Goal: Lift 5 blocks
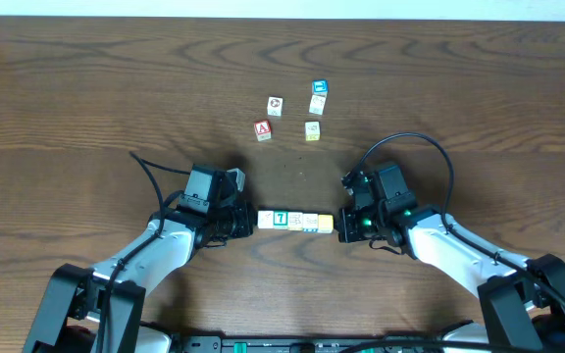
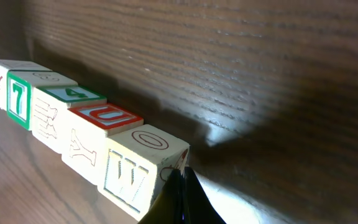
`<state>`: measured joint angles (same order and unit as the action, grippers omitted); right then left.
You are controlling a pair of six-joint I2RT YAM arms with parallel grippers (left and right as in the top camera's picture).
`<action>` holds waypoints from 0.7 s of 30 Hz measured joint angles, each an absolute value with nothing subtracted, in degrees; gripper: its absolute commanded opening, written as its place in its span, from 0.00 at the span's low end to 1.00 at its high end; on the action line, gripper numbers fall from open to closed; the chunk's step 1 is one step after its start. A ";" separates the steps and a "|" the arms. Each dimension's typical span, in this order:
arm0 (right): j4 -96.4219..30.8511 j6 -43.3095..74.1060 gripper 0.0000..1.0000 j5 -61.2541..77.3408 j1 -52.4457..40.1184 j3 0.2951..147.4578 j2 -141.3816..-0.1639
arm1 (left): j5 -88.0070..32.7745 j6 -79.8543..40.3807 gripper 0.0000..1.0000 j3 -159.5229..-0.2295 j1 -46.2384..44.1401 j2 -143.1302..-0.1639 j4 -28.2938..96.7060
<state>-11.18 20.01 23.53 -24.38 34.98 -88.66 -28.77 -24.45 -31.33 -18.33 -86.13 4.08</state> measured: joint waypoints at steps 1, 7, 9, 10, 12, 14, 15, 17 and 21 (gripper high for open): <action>-11.00 20.29 0.01 23.03 -24.64 34.98 -88.66 | -28.60 -24.47 0.07 -31.33 -18.39 -86.13 4.08; -10.83 21.50 0.01 21.89 -25.06 34.98 -88.66 | -27.83 -24.62 0.07 -31.33 -18.98 -86.08 4.01; -10.83 21.71 0.01 21.82 -25.06 34.98 -88.66 | -27.73 -24.60 0.07 -31.33 -19.09 -86.08 4.01; -10.83 21.76 0.01 21.80 -25.06 34.98 -88.66 | -27.70 -24.60 0.08 -31.33 -19.11 -86.08 4.01; -10.81 21.93 0.01 21.78 -25.06 34.98 -88.66 | -27.70 -24.56 0.08 -31.33 -19.18 -86.08 3.99; -10.81 21.96 0.01 21.76 -25.06 34.98 -88.66 | -27.73 -24.38 0.07 -31.33 -19.20 -86.08 3.99; -10.81 21.93 0.01 21.76 -25.06 34.98 -88.66 | -27.73 -24.21 0.07 -31.33 -19.20 -86.08 3.99; -10.81 21.96 0.01 21.76 -25.06 34.98 -88.66 | -27.75 -24.18 0.07 -31.33 -19.20 -86.08 3.97; -10.79 21.96 0.01 21.65 -25.06 34.98 -88.66 | -28.01 -24.18 0.07 -31.33 -19.20 -86.08 3.97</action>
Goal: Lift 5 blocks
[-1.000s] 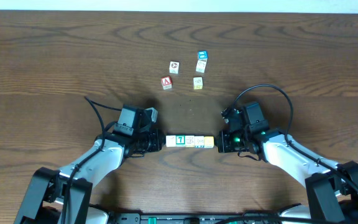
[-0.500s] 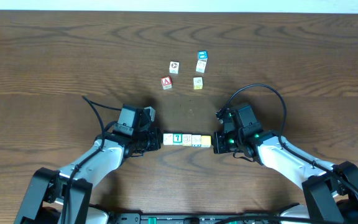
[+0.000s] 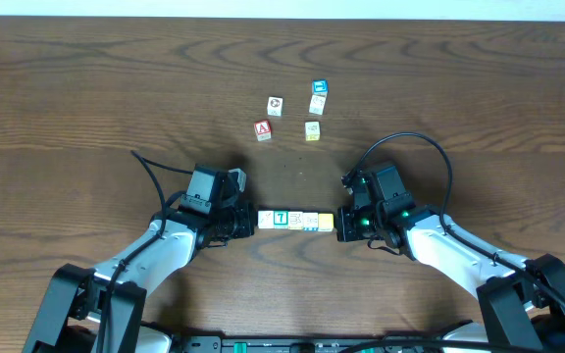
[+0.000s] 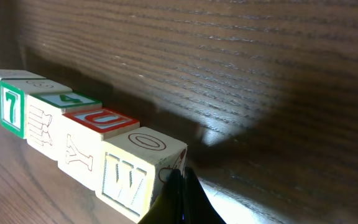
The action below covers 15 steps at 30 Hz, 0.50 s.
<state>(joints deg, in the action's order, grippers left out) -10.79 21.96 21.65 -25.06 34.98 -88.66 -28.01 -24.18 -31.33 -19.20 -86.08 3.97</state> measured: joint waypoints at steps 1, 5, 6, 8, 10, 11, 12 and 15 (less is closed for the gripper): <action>-10.76 21.96 0.01 21.54 -25.06 34.98 -88.66 | -28.12 -24.18 0.07 -31.33 -19.20 -86.08 3.99; -10.68 21.96 0.01 21.32 -25.06 34.98 -88.66 | -28.34 -24.18 0.07 -31.33 -19.20 -86.08 4.08; -10.66 21.96 0.01 21.30 -25.06 34.98 -88.66 | -28.36 -24.18 0.07 -31.33 -19.20 -86.08 4.08; -10.66 21.96 0.01 21.26 -25.06 34.98 -88.66 | -28.40 -24.18 0.07 -31.33 -19.20 -86.08 4.08; -10.66 21.96 0.01 21.23 -25.06 34.98 -88.66 | -28.45 -24.18 0.07 -31.33 -19.20 -86.08 4.10; -10.63 21.96 0.01 21.21 -25.06 34.98 -88.66 | -28.51 -24.18 0.07 -31.33 -19.20 -86.08 4.10; -10.61 21.96 0.01 21.21 -25.06 34.98 -88.66 | -28.53 -24.18 0.07 -31.33 -19.20 -86.08 4.10; -10.63 21.96 0.01 21.21 -25.06 34.98 -88.66 | -28.53 -24.18 0.07 -31.33 -19.20 -86.08 4.12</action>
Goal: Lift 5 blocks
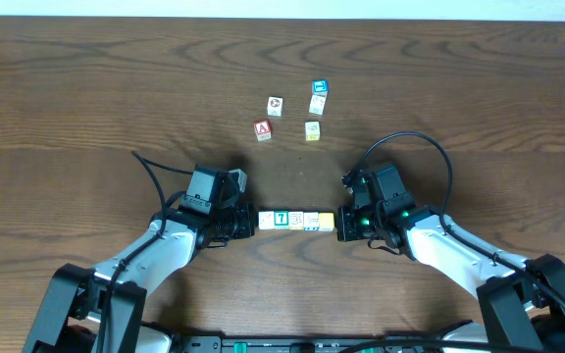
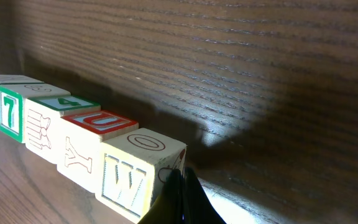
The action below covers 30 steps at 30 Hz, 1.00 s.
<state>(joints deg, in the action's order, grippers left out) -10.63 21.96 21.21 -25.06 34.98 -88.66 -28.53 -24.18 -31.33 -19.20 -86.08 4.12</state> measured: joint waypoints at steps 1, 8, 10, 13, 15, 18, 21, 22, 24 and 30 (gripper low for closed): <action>-10.61 21.96 0.01 21.21 -25.06 34.98 -88.66 | -28.53 -24.18 0.07 -31.33 -19.20 -86.08 4.12; -10.61 23.03 0.01 21.39 -25.06 34.98 -88.66 | -28.60 -24.08 0.07 -31.33 -19.20 -86.08 4.12; -10.61 23.11 0.01 21.39 -25.06 34.98 -88.66 | -28.60 -23.97 0.07 -31.33 -19.20 -86.08 4.14; -10.61 23.33 0.01 21.41 -25.06 34.98 -88.66 | -28.60 -23.92 0.07 -31.33 -19.20 -86.08 4.14; -10.61 23.49 0.01 21.43 -25.06 34.98 -88.66 | -28.60 -23.79 0.07 -31.33 -19.20 -86.08 4.14; -10.61 23.62 0.01 21.47 -25.06 34.98 -88.66 | -28.60 -23.75 0.07 -31.33 -19.20 -86.08 4.14; -10.63 23.70 0.01 21.58 -25.06 34.98 -88.66 | -28.62 -23.75 0.07 -31.33 -19.20 -86.08 4.14; -10.63 23.68 0.01 21.61 -25.06 34.98 -88.66 | -28.62 -23.75 0.07 -31.33 -19.20 -86.08 4.16; -10.61 23.68 0.01 21.61 -25.06 34.98 -88.66 | -28.62 -23.73 0.07 -31.33 -19.20 -86.08 4.14; -10.44 23.64 0.01 21.61 -25.06 34.98 -88.66 | -28.77 -23.70 0.07 -31.33 -19.20 -86.08 4.25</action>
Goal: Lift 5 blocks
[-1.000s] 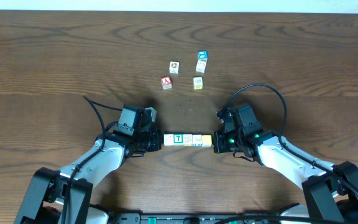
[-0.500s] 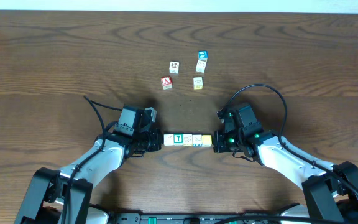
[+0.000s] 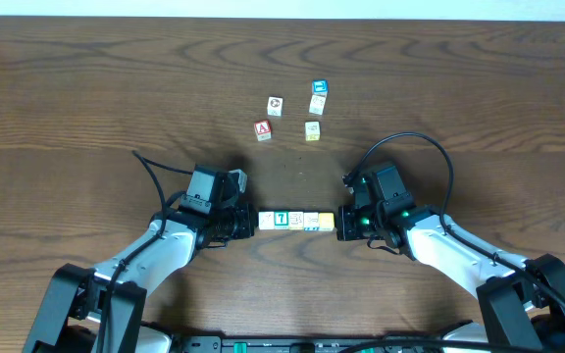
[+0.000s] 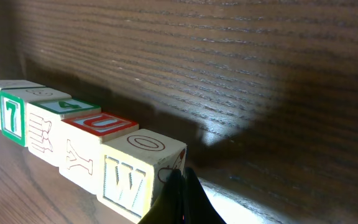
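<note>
A row of several letter and number blocks (image 3: 296,221) is pinched end to end between my two grippers near the table's front. My left gripper (image 3: 249,222) presses the row's left end and looks shut. My right gripper (image 4: 182,185) is shut, its tips against the end face of the W block (image 4: 129,180). Beyond that block come a red U block (image 4: 98,124), a green 4 block (image 4: 61,107), a green 7 block (image 4: 12,115) and a pale block at the far end. The row's shadow on the table (image 4: 278,74) falls apart from it, as if the row were just off the surface.
Several loose blocks lie farther back: a red A block (image 3: 262,128), a white one (image 3: 275,104), a blue one (image 3: 320,88) above another white one (image 3: 316,104), and a yellowish one (image 3: 313,129). The right arm's black cable (image 3: 430,147) arches over the table.
Almost nothing has changed. In the right wrist view the row stands a shade lower and further right in the frame. Both grippers still press the row's ends.
At every earlier moment the row was clamped between both shut grippers at the same place near the table's front. Its far end shifted slightly from moment to moment in the right wrist view. The row has stayed whole and in line throughout.
</note>
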`<state>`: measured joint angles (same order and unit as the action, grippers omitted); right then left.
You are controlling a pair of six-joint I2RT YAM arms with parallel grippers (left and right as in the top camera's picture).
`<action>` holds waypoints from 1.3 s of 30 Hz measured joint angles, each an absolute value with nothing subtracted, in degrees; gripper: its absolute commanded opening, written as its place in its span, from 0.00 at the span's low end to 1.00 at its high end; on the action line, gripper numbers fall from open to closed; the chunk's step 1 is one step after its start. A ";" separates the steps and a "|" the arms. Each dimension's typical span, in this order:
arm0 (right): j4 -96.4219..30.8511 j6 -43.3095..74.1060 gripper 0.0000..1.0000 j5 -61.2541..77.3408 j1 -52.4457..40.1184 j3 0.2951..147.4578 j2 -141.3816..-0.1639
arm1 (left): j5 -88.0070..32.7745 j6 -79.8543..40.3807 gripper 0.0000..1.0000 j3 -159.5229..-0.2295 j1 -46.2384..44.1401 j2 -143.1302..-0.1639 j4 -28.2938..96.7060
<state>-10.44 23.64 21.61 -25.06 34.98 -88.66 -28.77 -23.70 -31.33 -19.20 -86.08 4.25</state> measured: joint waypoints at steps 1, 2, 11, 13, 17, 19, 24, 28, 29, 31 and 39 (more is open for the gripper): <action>-10.44 23.64 0.01 21.61 -25.06 34.98 -88.66 | -28.77 -23.70 0.07 -31.33 -19.20 -86.08 4.25; -10.44 23.64 0.01 21.61 -25.06 34.98 -88.66 | -28.77 -23.70 0.07 -31.33 -19.20 -86.08 4.25; -10.41 23.66 0.01 21.61 -25.06 34.98 -88.66 | -29.04 -22.48 0.07 -31.33 -19.20 -86.08 4.32; -10.41 23.68 0.01 21.61 -25.06 34.98 -88.66 | -29.06 -22.44 0.07 -31.33 -19.20 -86.08 4.27; -10.41 23.68 0.01 21.61 -25.06 34.98 -88.66 | -29.08 -22.44 0.08 -31.33 -19.20 -86.11 4.21; -10.44 23.68 0.01 21.58 -25.06 34.98 -88.66 | -29.06 -22.44 0.07 -31.33 -19.20 -86.11 4.19; -10.46 23.70 0.01 21.52 -25.10 34.98 -88.66 | -29.06 -22.44 0.07 -31.33 -19.20 -86.11 4.10; -10.57 23.70 0.01 21.52 -25.10 34.98 -88.66 | -29.04 -22.44 0.07 -31.33 -19.20 -86.11 4.08; -10.59 23.70 0.01 21.52 -25.10 34.98 -88.66 | -29.04 -22.44 0.07 -31.33 -19.20 -86.11 4.08; -10.59 23.70 0.01 21.52 -25.10 34.98 -88.66 | -29.04 -22.44 0.07 -31.33 -19.20 -86.11 4.08; -10.61 23.68 0.01 21.52 -25.10 34.98 -88.66 | -29.04 -22.44 0.07 -31.33 -19.20 -86.11 4.05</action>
